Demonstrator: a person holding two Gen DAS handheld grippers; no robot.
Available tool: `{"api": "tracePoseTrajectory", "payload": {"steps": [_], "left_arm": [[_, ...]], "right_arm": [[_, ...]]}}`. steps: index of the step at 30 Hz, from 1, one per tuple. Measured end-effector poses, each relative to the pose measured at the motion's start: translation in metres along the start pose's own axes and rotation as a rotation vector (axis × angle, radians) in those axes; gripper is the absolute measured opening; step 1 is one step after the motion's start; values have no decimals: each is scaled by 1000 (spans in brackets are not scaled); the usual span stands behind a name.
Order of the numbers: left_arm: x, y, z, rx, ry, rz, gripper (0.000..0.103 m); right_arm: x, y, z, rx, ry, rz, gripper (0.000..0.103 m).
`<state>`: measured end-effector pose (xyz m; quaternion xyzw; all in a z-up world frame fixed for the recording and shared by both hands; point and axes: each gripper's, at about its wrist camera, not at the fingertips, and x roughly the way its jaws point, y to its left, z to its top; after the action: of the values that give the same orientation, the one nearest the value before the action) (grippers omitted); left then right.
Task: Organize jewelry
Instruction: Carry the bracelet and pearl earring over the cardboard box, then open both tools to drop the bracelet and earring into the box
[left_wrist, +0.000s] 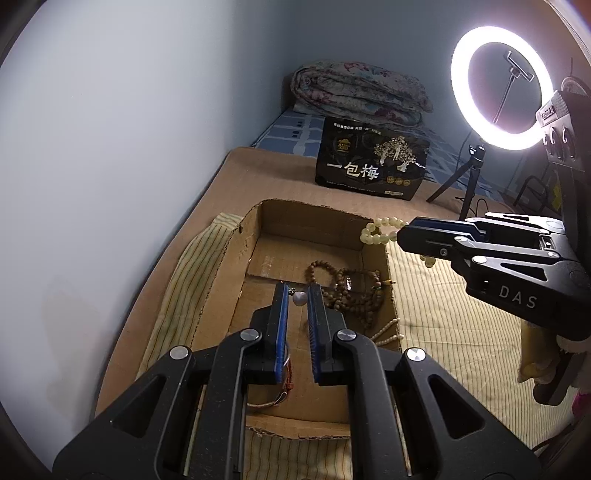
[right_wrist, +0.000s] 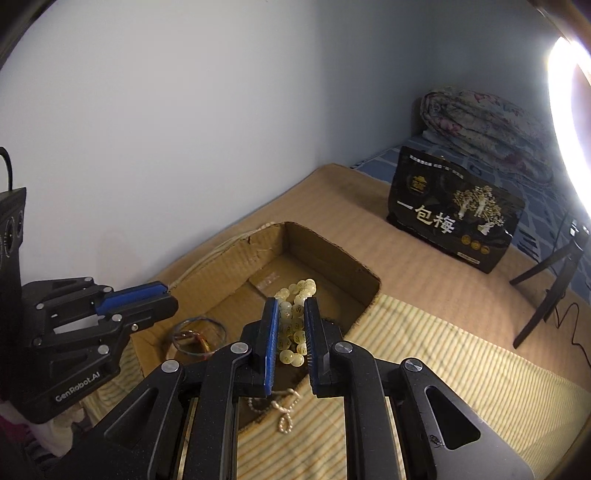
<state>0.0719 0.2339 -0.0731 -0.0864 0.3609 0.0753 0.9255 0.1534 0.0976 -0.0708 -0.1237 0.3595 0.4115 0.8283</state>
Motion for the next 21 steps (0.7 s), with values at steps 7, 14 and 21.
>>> {"api": "tracePoseTrajectory", "payload": {"steps": [7, 14, 21], "left_arm": [[0, 5, -2, -8, 3, 12, 9], [-4, 6, -1, -20, -11, 16, 44], [-11, 5, -1, -24, -30, 32, 52]], "right_arm": [[6, 5, 3, -2, 2, -10, 14], [3, 5, 5, 3, -16, -32, 53], [-7, 4, 4, 8, -30, -70, 66]]}}
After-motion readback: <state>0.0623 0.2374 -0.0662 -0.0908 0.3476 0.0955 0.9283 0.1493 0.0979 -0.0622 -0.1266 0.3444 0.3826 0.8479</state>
